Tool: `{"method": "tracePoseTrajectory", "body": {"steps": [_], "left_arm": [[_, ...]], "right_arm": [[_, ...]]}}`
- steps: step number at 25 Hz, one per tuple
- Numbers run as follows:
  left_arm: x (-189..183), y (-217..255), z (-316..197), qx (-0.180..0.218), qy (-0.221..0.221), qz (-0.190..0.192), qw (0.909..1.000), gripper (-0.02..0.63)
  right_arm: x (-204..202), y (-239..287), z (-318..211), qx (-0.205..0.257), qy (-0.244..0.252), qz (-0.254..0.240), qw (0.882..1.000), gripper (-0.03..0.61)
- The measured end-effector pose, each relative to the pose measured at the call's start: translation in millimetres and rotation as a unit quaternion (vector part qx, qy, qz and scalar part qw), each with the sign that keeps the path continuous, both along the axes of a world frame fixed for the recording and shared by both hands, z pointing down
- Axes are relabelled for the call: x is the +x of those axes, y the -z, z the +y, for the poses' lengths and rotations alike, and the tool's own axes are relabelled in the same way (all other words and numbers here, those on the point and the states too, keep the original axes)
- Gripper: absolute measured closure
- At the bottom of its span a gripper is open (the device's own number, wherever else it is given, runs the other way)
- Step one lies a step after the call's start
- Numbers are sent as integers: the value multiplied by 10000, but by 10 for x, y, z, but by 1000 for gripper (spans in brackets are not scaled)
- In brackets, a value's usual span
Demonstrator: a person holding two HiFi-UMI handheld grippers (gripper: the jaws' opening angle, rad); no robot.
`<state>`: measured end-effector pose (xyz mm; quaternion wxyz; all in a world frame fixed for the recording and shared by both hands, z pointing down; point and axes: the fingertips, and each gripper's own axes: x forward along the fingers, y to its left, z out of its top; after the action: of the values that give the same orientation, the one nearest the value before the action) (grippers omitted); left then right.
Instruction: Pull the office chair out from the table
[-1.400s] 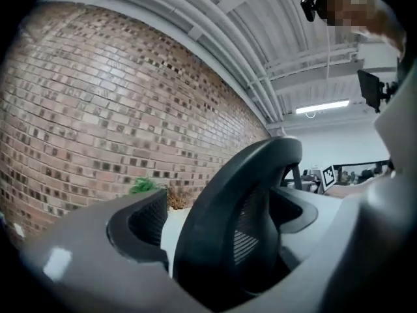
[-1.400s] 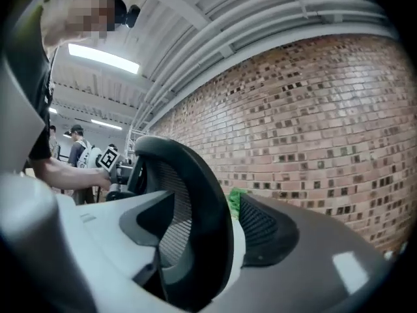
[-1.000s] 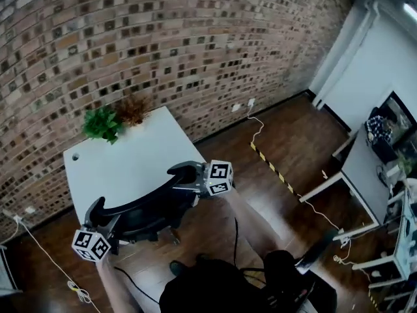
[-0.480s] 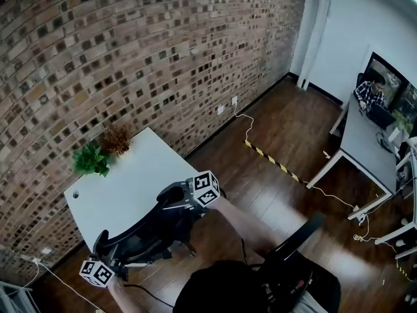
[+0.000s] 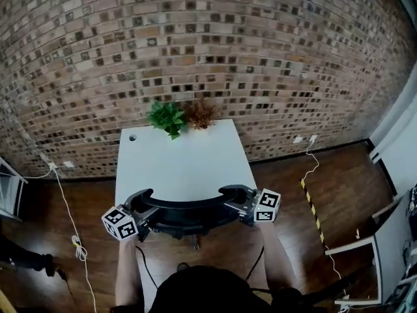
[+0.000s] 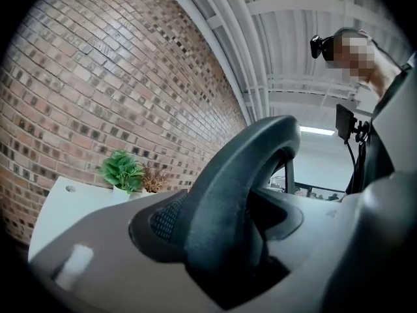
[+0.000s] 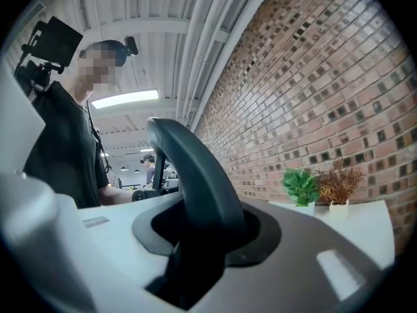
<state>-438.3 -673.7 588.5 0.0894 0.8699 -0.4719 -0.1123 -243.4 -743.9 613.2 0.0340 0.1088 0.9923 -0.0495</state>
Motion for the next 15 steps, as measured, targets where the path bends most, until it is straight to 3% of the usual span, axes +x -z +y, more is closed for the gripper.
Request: {"method": "tracePoseTrajectory", "body": {"steps": [8,15], "left_arm": [[-63,0,275,138,74,-124,9998,222],[-12,-349,459,211,213,-118,9995,220]], "right_arm": [[-74,131,244,232,-92,-275,9993,434],[-62,-85,409,247,104,-496,9984,437]]}}
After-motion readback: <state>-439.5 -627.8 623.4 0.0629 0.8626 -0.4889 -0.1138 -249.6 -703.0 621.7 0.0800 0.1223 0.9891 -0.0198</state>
